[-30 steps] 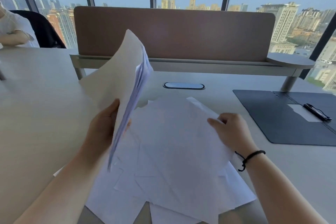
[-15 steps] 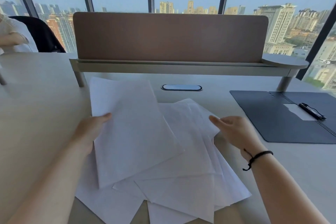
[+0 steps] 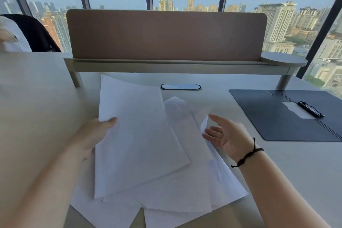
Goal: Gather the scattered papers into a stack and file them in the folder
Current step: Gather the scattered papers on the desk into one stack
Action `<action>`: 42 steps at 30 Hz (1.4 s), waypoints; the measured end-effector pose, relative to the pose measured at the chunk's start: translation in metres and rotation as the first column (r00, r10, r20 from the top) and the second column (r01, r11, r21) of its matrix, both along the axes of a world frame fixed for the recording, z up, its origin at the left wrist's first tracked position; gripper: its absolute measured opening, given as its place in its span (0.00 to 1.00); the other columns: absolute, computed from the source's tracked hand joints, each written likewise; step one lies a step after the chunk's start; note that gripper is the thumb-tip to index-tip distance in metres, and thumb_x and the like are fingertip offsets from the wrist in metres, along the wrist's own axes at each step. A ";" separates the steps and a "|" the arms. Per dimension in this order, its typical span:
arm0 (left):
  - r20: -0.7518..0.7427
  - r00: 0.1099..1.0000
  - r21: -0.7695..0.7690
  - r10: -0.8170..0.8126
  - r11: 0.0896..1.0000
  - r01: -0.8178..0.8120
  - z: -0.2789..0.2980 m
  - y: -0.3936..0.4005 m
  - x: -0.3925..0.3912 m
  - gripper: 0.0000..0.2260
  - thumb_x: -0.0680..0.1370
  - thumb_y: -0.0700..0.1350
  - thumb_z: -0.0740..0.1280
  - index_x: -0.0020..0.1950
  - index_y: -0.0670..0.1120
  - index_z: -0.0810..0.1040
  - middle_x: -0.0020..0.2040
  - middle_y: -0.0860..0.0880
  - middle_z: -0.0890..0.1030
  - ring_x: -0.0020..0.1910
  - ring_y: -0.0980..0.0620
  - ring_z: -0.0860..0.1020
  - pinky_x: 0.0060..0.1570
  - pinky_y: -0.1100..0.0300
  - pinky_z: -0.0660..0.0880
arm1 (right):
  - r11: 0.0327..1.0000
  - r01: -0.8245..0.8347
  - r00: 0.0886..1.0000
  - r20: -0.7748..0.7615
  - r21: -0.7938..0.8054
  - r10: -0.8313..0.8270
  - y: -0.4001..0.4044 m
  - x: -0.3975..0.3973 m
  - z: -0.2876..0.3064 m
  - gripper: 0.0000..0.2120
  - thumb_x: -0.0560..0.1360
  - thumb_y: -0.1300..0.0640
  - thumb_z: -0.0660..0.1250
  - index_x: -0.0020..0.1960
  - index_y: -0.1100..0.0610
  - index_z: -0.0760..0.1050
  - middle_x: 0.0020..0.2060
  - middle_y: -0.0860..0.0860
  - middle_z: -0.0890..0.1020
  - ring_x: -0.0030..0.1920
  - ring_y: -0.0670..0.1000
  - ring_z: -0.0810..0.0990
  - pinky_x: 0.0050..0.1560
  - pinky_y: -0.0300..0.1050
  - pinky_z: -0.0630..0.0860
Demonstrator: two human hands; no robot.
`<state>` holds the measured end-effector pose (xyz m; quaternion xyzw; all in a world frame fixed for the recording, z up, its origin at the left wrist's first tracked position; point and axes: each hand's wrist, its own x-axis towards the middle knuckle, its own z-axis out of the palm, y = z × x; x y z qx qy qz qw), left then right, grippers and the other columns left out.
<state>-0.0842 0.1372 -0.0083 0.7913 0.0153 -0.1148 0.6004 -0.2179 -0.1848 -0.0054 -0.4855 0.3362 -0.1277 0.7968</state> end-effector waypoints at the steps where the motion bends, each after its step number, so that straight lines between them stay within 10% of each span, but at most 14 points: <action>1: 0.002 1.000 0.009 0.004 1.000 -0.004 0.000 0.000 0.000 0.22 0.72 0.57 0.74 0.62 0.47 0.81 0.56 0.49 0.85 0.56 0.43 0.82 0.63 0.42 0.75 | 0.998 -0.057 0.998 0.003 -0.023 0.057 0.002 0.000 -0.002 0.18 0.74 0.62 0.74 0.57 0.70 0.72 0.53 0.65 0.75 0.47 0.62 0.82 0.28 0.46 0.82; 9: 0.073 0.995 -0.072 0.073 0.995 -0.068 0.000 -0.011 -0.003 0.14 0.77 0.50 0.71 0.60 0.46 0.82 0.56 0.48 0.84 0.56 0.43 0.82 0.64 0.41 0.74 | 0.771 -0.262 0.965 -0.160 -0.581 0.207 0.015 0.008 -0.018 0.23 0.75 0.67 0.71 0.68 0.55 0.76 0.43 0.52 0.84 0.32 0.48 0.81 0.29 0.42 0.74; 13: 0.101 0.993 -0.173 0.068 0.984 -0.049 0.003 -0.023 -0.012 0.11 0.80 0.46 0.69 0.60 0.46 0.81 0.55 0.47 0.84 0.55 0.44 0.82 0.62 0.45 0.76 | 0.674 -0.256 0.966 -0.156 -0.693 0.207 0.016 0.007 -0.021 0.31 0.74 0.61 0.72 0.73 0.45 0.69 0.58 0.51 0.80 0.51 0.49 0.81 0.43 0.40 0.76; 16: 0.070 0.998 -0.160 0.008 0.987 0.004 0.003 -0.027 -0.016 0.12 0.80 0.46 0.69 0.60 0.42 0.82 0.55 0.45 0.85 0.53 0.43 0.83 0.60 0.44 0.77 | 0.670 -0.232 0.970 -0.119 -0.706 0.211 0.020 0.008 -0.024 0.38 0.75 0.62 0.71 0.78 0.43 0.58 0.68 0.54 0.75 0.71 0.50 0.73 0.47 0.40 0.74; 19: 0.038 0.999 -0.129 -0.004 0.992 0.009 0.002 -0.025 -0.017 0.12 0.78 0.48 0.70 0.58 0.42 0.83 0.53 0.43 0.86 0.51 0.40 0.84 0.59 0.40 0.78 | 0.734 -0.152 0.986 -0.055 -0.662 0.155 0.020 0.010 -0.024 0.42 0.76 0.64 0.68 0.80 0.42 0.49 0.61 0.53 0.82 0.51 0.51 0.83 0.35 0.36 0.76; 21: 0.044 0.999 -0.148 0.004 0.989 0.003 0.001 -0.025 -0.016 0.13 0.78 0.47 0.70 0.60 0.42 0.82 0.54 0.44 0.86 0.54 0.41 0.84 0.61 0.41 0.77 | 0.767 -0.103 0.991 0.001 -0.633 0.134 0.017 0.010 -0.025 0.39 0.75 0.65 0.66 0.79 0.43 0.54 0.50 0.53 0.85 0.36 0.51 0.80 0.29 0.37 0.76; 26: 0.069 0.996 -0.302 0.055 0.953 -0.031 0.006 -0.029 -0.018 0.14 0.79 0.43 0.69 0.63 0.40 0.80 0.57 0.43 0.84 0.55 0.43 0.83 0.59 0.49 0.76 | 0.898 -0.036 0.968 0.209 -0.439 0.140 0.004 0.007 -0.017 0.13 0.76 0.69 0.66 0.53 0.55 0.83 0.43 0.52 0.88 0.40 0.53 0.83 0.44 0.48 0.78; 31: 0.104 0.990 -0.354 0.096 0.934 -0.054 0.006 -0.032 -0.018 0.08 0.79 0.42 0.69 0.56 0.42 0.83 0.55 0.44 0.84 0.55 0.44 0.82 0.61 0.48 0.76 | 0.903 -0.149 0.980 0.061 -0.404 0.189 -0.001 -0.001 -0.015 0.07 0.77 0.60 0.70 0.45 0.61 0.85 0.44 0.60 0.88 0.37 0.56 0.84 0.46 0.55 0.82; 36: 0.096 0.990 -0.397 0.101 0.916 -0.054 0.007 -0.030 -0.018 0.05 0.79 0.42 0.68 0.53 0.43 0.83 0.55 0.43 0.84 0.53 0.43 0.83 0.59 0.47 0.77 | 0.686 -0.098 0.994 -0.036 -0.721 0.104 -0.005 0.007 -0.020 0.17 0.72 0.53 0.67 0.46 0.70 0.76 0.36 0.67 0.79 0.35 0.49 0.74 0.38 0.47 0.71; 42: 0.077 0.993 -0.439 0.085 0.897 -0.043 0.010 -0.026 -0.019 0.07 0.79 0.42 0.68 0.54 0.43 0.83 0.53 0.45 0.86 0.48 0.45 0.84 0.54 0.50 0.79 | 0.852 -0.090 0.987 0.066 -0.516 0.144 -0.007 0.005 -0.017 0.09 0.77 0.56 0.66 0.47 0.60 0.83 0.41 0.60 0.85 0.41 0.56 0.81 0.47 0.57 0.80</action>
